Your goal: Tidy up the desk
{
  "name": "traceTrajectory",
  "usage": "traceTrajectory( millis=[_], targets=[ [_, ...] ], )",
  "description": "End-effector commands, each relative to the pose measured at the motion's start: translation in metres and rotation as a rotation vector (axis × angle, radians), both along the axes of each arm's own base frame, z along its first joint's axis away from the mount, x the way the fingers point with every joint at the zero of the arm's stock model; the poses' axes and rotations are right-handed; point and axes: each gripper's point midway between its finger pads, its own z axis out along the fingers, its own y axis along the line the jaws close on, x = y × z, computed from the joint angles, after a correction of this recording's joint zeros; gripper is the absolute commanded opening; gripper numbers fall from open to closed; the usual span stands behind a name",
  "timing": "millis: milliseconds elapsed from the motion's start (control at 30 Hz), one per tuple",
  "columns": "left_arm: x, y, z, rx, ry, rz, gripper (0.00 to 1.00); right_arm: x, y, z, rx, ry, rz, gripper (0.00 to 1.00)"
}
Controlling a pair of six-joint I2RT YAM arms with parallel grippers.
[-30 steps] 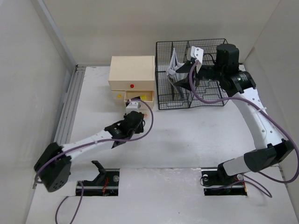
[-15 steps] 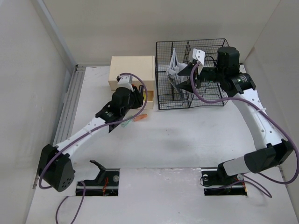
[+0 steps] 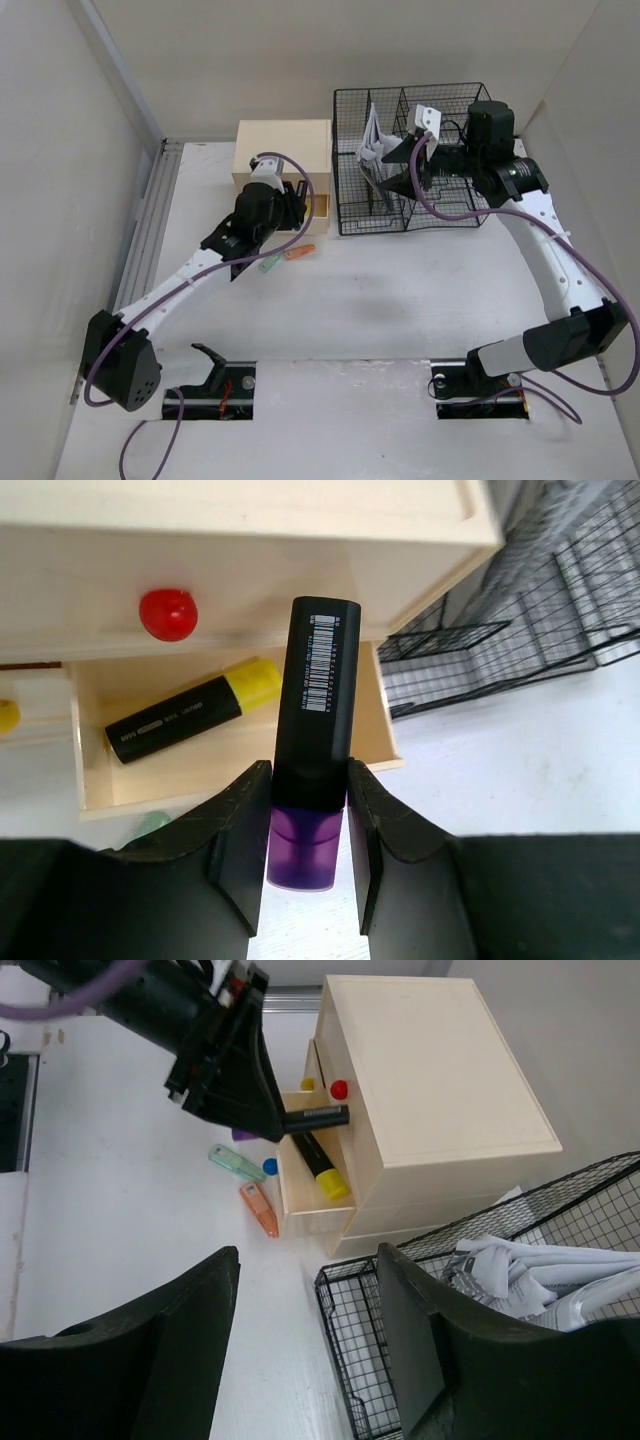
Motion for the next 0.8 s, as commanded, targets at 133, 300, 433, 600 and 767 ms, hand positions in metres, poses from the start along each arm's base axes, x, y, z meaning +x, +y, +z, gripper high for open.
traceTrajectory(
  millis=[133, 300, 433, 600, 767],
  targets=[
    [-0.017, 0.008, 0.073, -0.124, -0.174, -0.011, 0.00, -0.007, 0.001, 0.012, 0.031, -0.041, 0.035, 0.63],
    [-0.010, 0.015, 0.083, -0.106, -0.206, 0.029, 0.00, -0.005, 0.002, 0.009, 0.029, -0.032, 0.035, 0.63],
    [0.008, 0.006, 0.063, -0.062, -0.159, 0.034, 0.00, -0.005, 0.002, 0.009, 0.029, -0.032, 0.035, 0.63],
    [0.025, 0.008, 0.053, -0.043, -0.156, 0.063, 0.00, -0.004, 0.000, 0.009, 0.032, -0.031, 0.034, 0.63],
    [0.032, 0.008, 0.049, -0.042, -0.149, 0.066, 0.00, 0.001, -0.003, 0.002, 0.025, -0.022, 0.026, 0.63]
  ],
)
